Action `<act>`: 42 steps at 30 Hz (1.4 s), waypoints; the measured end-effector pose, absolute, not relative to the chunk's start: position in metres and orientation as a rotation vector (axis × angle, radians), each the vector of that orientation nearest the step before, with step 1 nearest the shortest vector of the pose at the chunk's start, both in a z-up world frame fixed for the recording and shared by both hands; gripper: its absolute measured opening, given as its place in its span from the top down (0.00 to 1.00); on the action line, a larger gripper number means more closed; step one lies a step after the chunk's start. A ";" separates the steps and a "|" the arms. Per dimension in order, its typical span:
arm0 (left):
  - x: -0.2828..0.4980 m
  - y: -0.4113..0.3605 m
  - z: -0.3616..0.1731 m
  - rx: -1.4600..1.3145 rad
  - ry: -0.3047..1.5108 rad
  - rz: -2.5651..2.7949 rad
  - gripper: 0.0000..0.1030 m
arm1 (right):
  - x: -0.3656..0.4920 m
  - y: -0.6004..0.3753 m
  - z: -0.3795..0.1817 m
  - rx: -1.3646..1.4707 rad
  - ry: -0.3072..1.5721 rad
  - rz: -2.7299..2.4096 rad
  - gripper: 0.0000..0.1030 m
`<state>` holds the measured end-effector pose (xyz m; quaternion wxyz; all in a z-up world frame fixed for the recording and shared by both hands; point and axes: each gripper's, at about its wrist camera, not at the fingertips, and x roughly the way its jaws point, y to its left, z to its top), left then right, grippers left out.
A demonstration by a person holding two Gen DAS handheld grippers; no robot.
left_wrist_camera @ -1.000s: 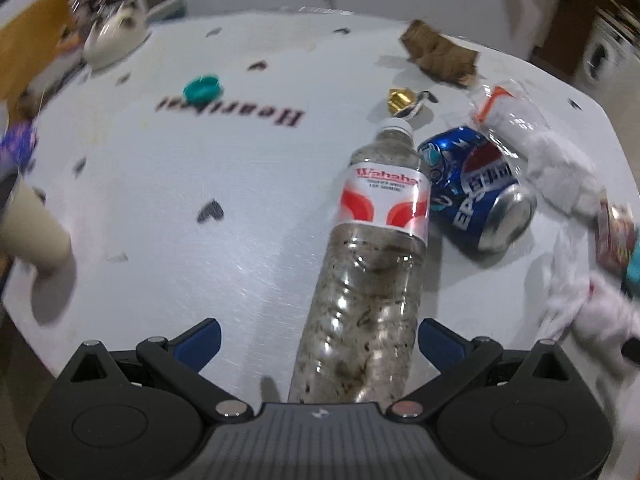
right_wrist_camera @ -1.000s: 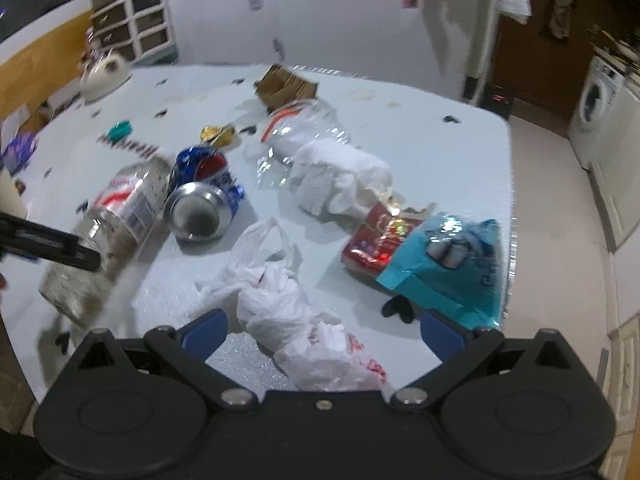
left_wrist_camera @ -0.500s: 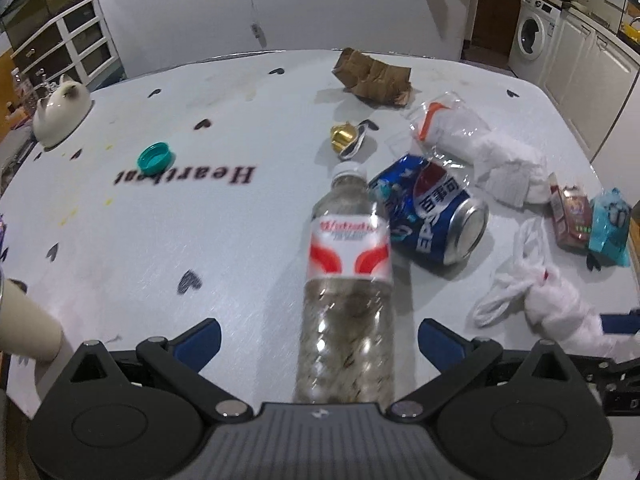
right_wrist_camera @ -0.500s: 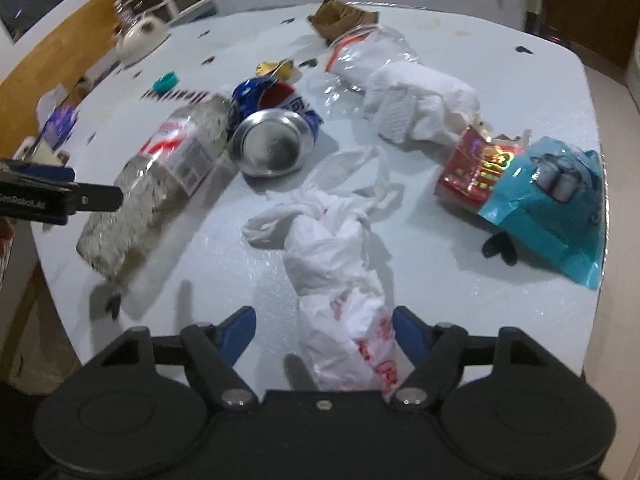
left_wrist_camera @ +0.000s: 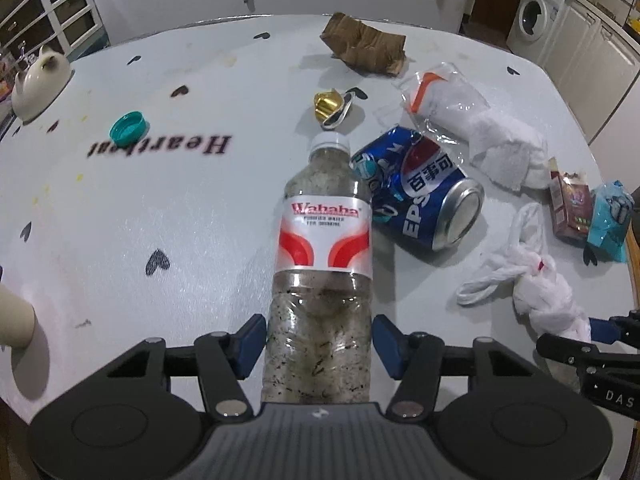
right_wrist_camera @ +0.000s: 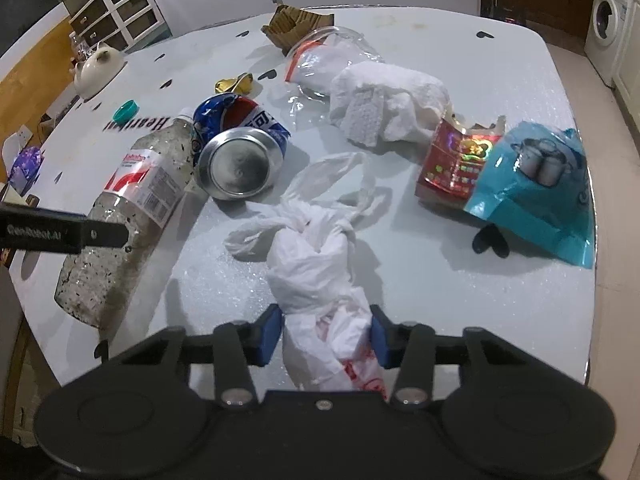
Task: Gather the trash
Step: 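Close the left gripper on the water bottle while the right gripper grasps the white bag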
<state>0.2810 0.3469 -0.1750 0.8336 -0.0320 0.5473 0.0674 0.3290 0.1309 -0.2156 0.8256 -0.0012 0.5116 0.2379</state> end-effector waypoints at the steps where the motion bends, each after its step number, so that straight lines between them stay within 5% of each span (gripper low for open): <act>1: 0.278 0.347 -0.175 -0.068 1.160 0.142 0.43 | 0.328 0.132 -0.215 -0.007 1.091 0.511 0.58; 22: 0.218 0.340 -0.113 -0.188 0.918 0.185 0.49 | 0.301 0.115 -0.152 -0.045 0.937 0.478 0.66; 25: 0.217 0.335 -0.112 -0.183 0.939 0.184 0.93 | 0.298 0.111 -0.137 -0.032 0.902 0.472 0.66; 27: 0.217 0.337 -0.120 -0.199 0.989 0.169 0.97 | 0.296 0.111 -0.131 -0.036 0.888 0.473 0.66; 30: 0.218 0.337 -0.136 -0.217 1.058 0.161 0.85 | 0.291 0.110 -0.131 -0.043 0.890 0.480 0.66; 32: 0.215 0.338 -0.142 -0.244 1.069 0.170 0.51 | 0.288 0.108 -0.134 -0.037 0.902 0.481 0.66; 35: 0.213 0.338 -0.146 -0.248 1.060 0.196 0.17 | 0.285 0.107 -0.139 -0.033 0.918 0.471 0.66; 42: 0.230 0.340 -0.166 -0.274 1.137 0.194 0.15 | 0.285 0.100 -0.145 -0.022 0.941 0.443 0.66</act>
